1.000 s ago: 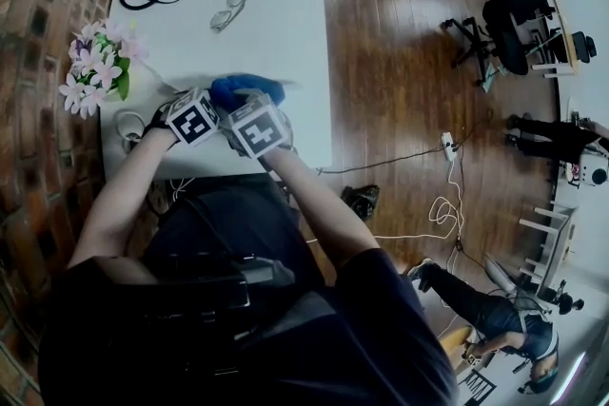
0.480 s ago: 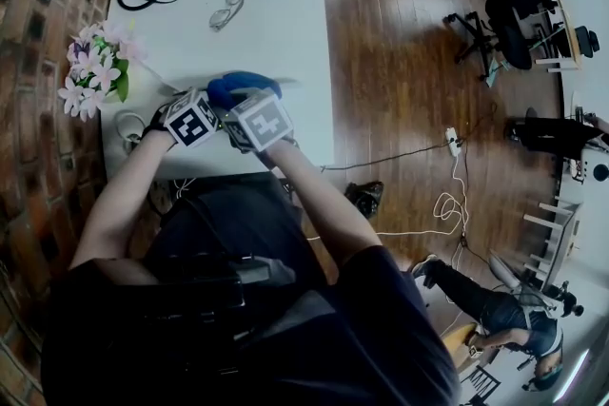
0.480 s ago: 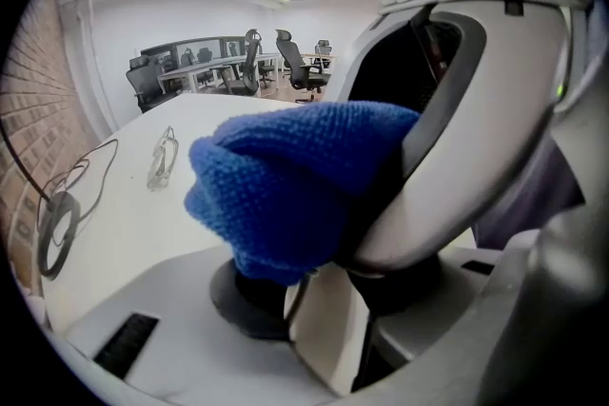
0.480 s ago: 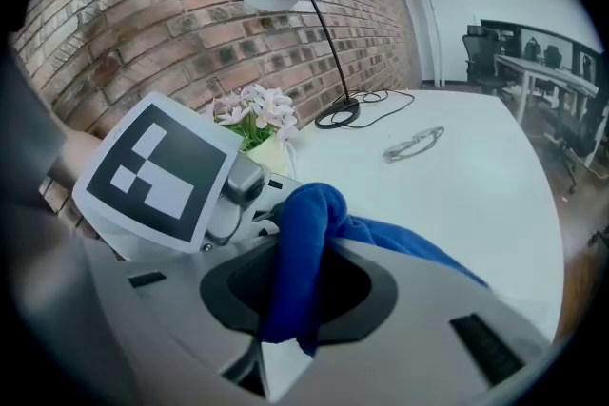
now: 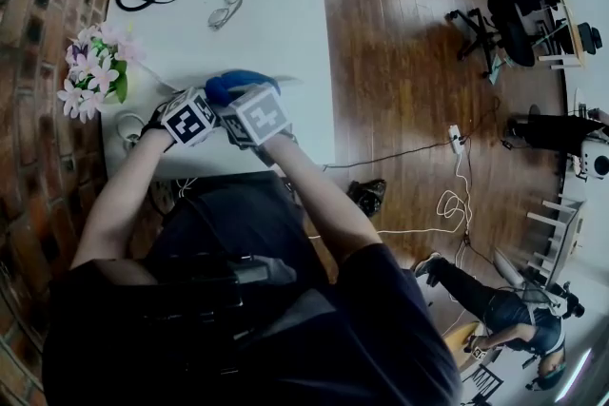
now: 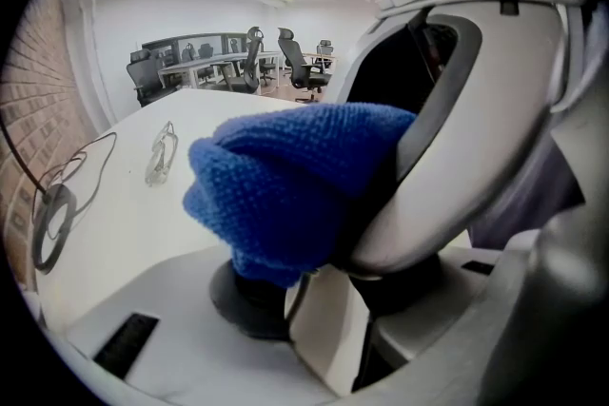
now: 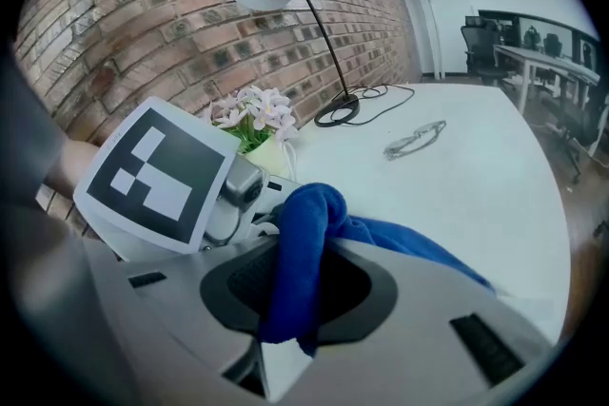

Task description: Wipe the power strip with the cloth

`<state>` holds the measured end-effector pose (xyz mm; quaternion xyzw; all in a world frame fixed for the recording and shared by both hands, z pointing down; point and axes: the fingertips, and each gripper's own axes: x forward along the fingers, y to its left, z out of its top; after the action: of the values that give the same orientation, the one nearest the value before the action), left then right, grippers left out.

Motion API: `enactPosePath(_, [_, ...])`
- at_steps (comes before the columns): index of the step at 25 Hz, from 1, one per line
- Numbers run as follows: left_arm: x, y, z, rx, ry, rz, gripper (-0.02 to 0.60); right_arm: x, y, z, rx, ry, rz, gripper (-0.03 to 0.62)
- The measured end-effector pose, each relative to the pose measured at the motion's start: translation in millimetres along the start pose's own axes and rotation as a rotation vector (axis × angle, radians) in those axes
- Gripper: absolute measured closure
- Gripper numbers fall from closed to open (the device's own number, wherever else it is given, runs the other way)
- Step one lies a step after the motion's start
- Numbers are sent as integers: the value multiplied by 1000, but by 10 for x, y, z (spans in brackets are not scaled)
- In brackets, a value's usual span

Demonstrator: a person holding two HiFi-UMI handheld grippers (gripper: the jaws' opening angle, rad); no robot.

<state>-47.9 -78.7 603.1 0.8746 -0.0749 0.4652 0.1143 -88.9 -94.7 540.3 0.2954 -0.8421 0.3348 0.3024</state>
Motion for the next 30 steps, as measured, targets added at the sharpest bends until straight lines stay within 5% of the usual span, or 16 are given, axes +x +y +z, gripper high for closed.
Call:
enactPosePath(9, [6, 22, -27, 12, 2, 17, 404, 58, 24, -8, 69, 89, 48, 505])
enactPosePath(30, [25, 18, -37, -5, 71, 46, 403, -206, -289, -101, 126, -72, 66, 510])
